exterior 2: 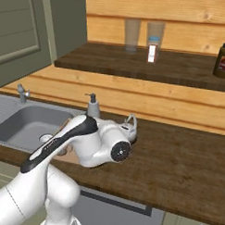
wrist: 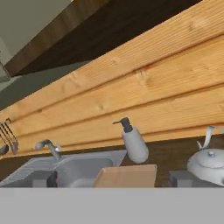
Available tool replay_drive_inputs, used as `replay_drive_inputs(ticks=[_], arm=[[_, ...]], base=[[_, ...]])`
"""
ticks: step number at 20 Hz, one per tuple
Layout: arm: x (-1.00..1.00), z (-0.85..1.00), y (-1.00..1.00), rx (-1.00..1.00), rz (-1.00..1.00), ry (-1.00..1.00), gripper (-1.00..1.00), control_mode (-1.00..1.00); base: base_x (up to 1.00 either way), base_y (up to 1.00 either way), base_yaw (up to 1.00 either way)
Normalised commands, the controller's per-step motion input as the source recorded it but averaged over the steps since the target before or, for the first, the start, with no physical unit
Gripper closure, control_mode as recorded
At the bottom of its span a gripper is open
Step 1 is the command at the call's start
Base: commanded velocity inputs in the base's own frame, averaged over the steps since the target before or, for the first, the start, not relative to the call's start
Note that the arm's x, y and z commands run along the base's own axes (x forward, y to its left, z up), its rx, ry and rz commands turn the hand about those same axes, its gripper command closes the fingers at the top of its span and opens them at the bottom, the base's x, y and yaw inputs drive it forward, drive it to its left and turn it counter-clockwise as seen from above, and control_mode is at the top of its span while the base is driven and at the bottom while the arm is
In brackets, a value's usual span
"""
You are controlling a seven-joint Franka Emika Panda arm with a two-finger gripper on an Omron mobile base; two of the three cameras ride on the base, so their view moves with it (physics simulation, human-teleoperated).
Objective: Pick the kettle from the counter and place it on the tray. Then pick the mug from the cabinet and place it on the tray. Then close the cabinet doors.
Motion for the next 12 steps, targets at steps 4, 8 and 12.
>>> replay_drive_inputs(ticks=[4, 8, 12], arm=[[-0.06, -0.07, -0.7, 0.01, -0.22, 0.41, -1.0, -1.0], [-0.2, -0.31, -0.53, 0.09, -0.1, 0.24, -1.0, -1.0], [-0.02, -0.16, -0.27, 0.09, -0.02, 0.19, -1.0, -1.0]], base=[[0.0, 0.0, 0.0], [0.0, 0.0, 0.0], [0.0, 0.0, 0.0]])
